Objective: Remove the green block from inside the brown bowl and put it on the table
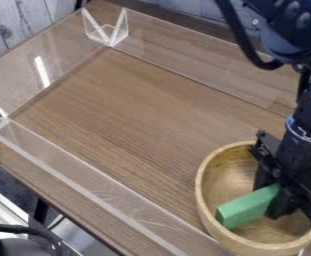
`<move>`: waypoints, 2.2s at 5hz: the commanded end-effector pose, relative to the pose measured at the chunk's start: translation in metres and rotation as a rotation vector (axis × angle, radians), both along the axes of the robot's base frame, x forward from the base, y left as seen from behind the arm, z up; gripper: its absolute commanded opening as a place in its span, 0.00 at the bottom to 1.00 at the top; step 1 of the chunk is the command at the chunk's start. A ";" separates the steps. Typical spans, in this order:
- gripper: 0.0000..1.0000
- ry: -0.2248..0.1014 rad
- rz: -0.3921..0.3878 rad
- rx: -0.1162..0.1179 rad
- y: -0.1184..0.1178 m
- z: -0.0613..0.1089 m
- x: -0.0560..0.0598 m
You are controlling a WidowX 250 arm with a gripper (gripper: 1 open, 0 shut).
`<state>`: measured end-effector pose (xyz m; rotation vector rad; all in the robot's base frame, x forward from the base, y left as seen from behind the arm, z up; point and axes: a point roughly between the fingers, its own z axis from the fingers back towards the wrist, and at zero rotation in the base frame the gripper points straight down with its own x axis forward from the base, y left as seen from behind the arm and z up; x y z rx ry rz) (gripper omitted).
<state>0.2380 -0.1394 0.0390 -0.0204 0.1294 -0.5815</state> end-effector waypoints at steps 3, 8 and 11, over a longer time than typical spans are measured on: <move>0.00 -0.192 -0.010 -0.024 0.000 0.079 0.010; 0.00 -0.221 -0.076 -0.063 -0.018 0.083 0.012; 0.00 -0.239 -0.080 -0.077 -0.015 0.093 0.012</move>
